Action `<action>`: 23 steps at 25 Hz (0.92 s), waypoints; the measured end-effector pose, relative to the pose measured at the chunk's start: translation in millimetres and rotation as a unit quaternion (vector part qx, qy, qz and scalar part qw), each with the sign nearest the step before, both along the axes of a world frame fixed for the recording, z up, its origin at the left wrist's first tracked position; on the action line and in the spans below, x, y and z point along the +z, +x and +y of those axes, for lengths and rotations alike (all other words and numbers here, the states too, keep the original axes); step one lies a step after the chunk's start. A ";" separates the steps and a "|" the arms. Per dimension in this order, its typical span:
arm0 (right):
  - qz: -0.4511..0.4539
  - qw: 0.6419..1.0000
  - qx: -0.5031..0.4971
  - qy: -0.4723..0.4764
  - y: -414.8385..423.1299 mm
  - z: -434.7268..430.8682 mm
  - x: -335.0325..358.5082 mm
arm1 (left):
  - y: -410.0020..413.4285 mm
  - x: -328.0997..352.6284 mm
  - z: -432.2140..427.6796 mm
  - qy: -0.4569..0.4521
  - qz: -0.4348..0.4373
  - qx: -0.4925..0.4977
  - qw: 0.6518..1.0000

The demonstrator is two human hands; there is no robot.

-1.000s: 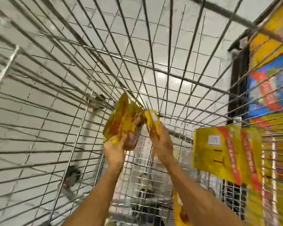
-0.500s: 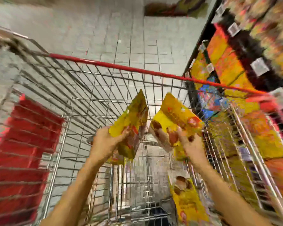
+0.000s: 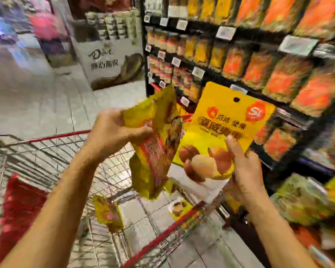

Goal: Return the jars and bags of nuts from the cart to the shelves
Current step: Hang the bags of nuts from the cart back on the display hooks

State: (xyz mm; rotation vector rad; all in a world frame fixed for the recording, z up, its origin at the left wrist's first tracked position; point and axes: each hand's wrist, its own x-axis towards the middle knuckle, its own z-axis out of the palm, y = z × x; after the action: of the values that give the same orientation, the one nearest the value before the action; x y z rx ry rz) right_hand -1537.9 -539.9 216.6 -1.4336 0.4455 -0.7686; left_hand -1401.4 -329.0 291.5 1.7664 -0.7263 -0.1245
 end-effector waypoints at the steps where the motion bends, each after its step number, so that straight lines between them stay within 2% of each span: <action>1: -0.011 1.000 -0.012 -0.004 -21.3 -6.3 9.0 | -10.0 10.8 -14.2 0.008 -0.010 -0.036 0.999; 3: -0.010 0.998 -0.057 -0.007 -59.7 -20.1 22.3 | -28.1 27.2 -44.0 -0.006 -0.021 -0.084 0.996; 7: -0.033 0.985 -0.166 -0.014 -154.6 -53.2 46.3 | -73.9 42.0 -126.7 -0.114 0.028 -0.171 0.978; 9: -0.047 0.976 -0.214 0.002 -203.4 -75.8 55.5 | -104.4 48.5 -172.3 -0.125 0.021 -0.220 0.967; 14: -0.061 0.939 -0.338 0.028 -310.7 -133.9 79.6 | -186.8 61.3 -281.4 -0.176 0.052 -0.238 0.954; 19: -0.037 0.929 -0.366 -0.024 -396.9 -187.7 103.9 | -275.2 68.4 -371.7 -0.226 0.107 -0.280 0.927; 23: -0.025 0.925 -0.378 -0.043 -444.4 -227.1 115.9 | -319.7 65.1 -423.1 -0.233 0.149 -0.292 0.915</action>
State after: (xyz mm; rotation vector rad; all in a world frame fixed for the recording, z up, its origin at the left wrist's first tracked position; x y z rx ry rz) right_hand -1982.2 -767.0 332.5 -1.3080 0.9596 -1.4504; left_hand -1721.1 -752.1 356.5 1.0063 -0.9473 -0.5662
